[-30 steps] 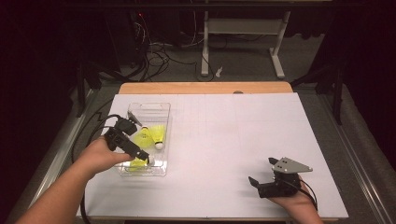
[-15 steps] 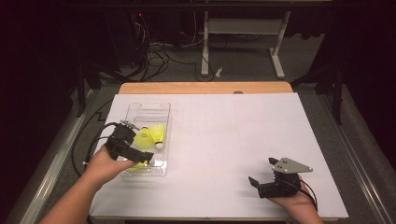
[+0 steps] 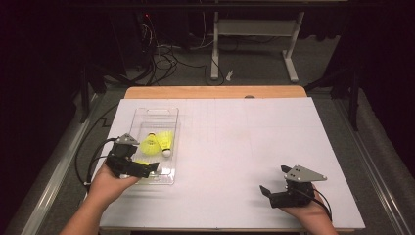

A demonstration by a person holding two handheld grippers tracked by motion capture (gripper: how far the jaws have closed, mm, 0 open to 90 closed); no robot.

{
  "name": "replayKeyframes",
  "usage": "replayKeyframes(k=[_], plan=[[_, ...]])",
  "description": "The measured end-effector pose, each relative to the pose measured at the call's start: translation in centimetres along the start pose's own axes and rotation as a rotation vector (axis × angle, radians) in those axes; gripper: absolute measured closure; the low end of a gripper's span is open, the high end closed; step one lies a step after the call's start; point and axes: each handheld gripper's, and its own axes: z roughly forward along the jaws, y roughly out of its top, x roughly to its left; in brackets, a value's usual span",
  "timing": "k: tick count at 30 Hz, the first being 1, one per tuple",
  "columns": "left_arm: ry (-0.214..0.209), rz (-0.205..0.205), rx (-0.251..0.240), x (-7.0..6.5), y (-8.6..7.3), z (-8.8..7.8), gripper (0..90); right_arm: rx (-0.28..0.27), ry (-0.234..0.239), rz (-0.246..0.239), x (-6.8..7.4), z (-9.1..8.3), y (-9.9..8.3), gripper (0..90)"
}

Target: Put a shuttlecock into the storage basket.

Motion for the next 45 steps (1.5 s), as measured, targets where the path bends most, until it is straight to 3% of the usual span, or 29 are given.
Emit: replayKeyframes(k=[1, 2, 4, 10, 18, 27, 33, 36, 39, 45], plan=[[-0.007, -0.007, -0.013, 0.0, -0.1, 0.0, 0.6, -0.002, -0.003, 0.003, 0.0, 0.0, 0.0, 0.2], [-0.003, 0.013, -0.015, 0.1, -0.2, 0.0, 0.7, -0.003, -0.003, 0.008, 0.0, 0.0, 0.0, 0.2], [-0.007, 0.084, 0.017, 0.6, -0.5, -0.3, 0.7, -0.004, -0.005, 0.009, -0.1, 0.0, 0.0, 0.2], [-0.026, 0.058, -0.070, 0.9, -1.6, -0.4, 0.7, -0.015, -0.010, 0.025, -0.2, 0.0, -0.1, 0.2], [-0.028, 0.071, -0.145, 0.8, -2.9, -0.6, 0.7, -0.027, -0.017, 0.029, 0.1, 0.1, 0.0, 0.2], [-0.032, 0.133, -0.243, 0.1, -3.9, -1.1, 0.7, -0.052, -0.015, 0.034, 0.4, 0.1, 0.1, 0.2], [-0.032, 0.147, -0.280, -0.2, -4.4, -1.1, 0.7, -0.074, -0.014, 0.040, 0.5, -0.1, 0.2, 0.2], [-0.009, 0.140, -0.309, -0.3, -4.6, -1.0, 1.3, -0.089, -0.012, 0.046, 0.5, -0.3, 0.3, 0.2], [-0.032, 0.128, -0.330, -0.1, -4.8, -1.1, 0.4, -0.112, -0.006, 0.049, 0.5, -0.5, 0.4, 0.2], [-0.024, 0.149, -0.316, -0.2, -5.0, -0.9, 0.2, -0.131, -0.003, 0.035, 0.7, -0.8, 0.6, 0.2]])
